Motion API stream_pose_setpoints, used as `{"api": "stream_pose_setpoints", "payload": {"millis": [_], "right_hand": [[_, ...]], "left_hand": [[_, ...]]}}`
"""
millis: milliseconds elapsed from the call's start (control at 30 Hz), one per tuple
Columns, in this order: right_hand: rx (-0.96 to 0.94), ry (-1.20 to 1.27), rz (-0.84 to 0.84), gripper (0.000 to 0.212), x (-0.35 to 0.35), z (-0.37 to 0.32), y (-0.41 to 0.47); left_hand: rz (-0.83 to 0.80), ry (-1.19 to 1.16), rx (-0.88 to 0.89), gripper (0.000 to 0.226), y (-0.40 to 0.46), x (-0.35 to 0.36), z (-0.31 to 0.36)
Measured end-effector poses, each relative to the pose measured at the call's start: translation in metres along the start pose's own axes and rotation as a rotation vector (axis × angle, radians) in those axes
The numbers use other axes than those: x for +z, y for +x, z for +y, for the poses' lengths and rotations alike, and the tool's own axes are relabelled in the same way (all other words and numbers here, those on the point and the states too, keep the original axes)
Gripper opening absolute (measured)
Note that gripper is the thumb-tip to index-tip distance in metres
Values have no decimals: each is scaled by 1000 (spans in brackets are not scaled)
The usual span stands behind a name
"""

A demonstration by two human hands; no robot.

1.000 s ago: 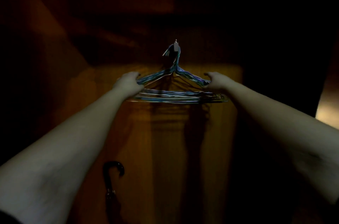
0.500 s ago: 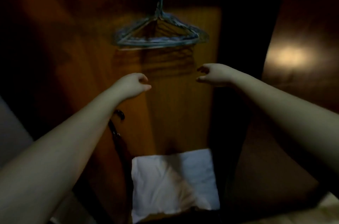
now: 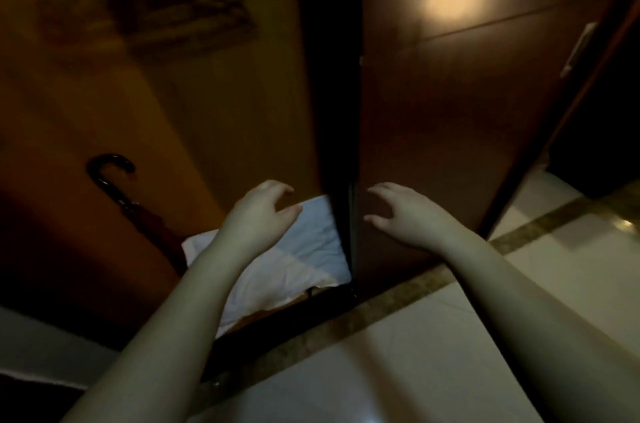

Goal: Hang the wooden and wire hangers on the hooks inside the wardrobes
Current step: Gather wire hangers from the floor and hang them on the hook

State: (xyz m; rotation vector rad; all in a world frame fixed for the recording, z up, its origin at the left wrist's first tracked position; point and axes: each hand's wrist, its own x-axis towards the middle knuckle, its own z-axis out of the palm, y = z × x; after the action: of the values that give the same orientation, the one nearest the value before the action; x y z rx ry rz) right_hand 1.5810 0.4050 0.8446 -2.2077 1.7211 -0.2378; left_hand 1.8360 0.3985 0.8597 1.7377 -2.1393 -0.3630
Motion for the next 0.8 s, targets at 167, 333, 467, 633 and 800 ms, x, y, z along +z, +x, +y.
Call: {"api": "stream_pose_setpoints", "payload": {"millis": [167, 333, 467, 633, 800], "right_hand": [[170, 32, -21, 62, 7, 127, -53], [326, 56, -28, 59, -2, 253, -112], [452, 61, -55, 57, -12, 340, -153], [590, 73, -39, 56, -27, 425, -188], [753, 123, -18, 57, -38, 501, -205]], "left_hand": [[-142, 31, 75, 44, 24, 80, 91], [-190, 39, 121, 44, 59, 156, 193], [-256, -11, 154, 43, 86, 215, 268], [-374, 9, 262, 43, 122, 275, 347], [-477, 13, 373, 44, 170, 328, 416]]}}
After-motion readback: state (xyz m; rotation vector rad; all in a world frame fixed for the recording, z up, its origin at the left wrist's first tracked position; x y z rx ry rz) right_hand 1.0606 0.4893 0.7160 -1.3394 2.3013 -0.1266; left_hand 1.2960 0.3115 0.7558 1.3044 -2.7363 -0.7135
